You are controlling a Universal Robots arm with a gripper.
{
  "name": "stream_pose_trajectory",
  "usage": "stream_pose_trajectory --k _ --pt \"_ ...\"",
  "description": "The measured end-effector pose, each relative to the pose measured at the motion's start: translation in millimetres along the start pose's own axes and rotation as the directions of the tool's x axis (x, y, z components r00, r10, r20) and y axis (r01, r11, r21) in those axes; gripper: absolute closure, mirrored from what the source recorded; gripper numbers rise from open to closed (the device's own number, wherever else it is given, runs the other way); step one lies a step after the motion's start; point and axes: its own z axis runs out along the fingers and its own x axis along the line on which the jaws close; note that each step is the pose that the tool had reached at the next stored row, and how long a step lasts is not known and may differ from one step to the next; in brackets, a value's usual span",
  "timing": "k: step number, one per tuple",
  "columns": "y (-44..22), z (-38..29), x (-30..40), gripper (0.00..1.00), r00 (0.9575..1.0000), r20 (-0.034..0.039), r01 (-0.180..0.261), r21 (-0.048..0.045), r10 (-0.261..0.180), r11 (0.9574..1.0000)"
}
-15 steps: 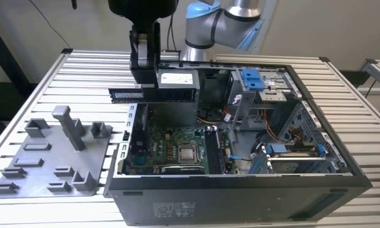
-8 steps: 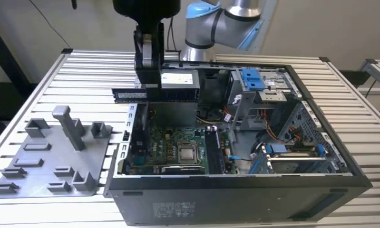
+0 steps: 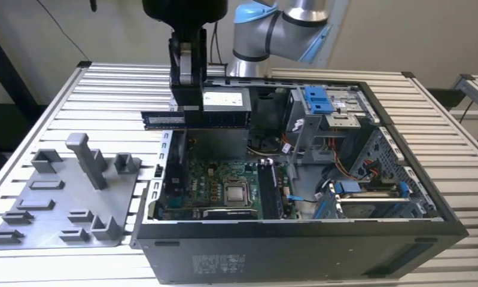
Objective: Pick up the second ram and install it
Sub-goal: 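Pick up the second ram and move it above second insertion slot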
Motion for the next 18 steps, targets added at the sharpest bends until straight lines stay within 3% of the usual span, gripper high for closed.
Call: stream_pose_trajectory --k 5,18 --pt "-3.6 0.0 0.0 0.86 1.0 -0.0001 0.0 0.0 0.0 1.0" --pt "-29.2 0.0 0.7 0.86 1.0 0.0 0.0 0.0 0.0 1.0"
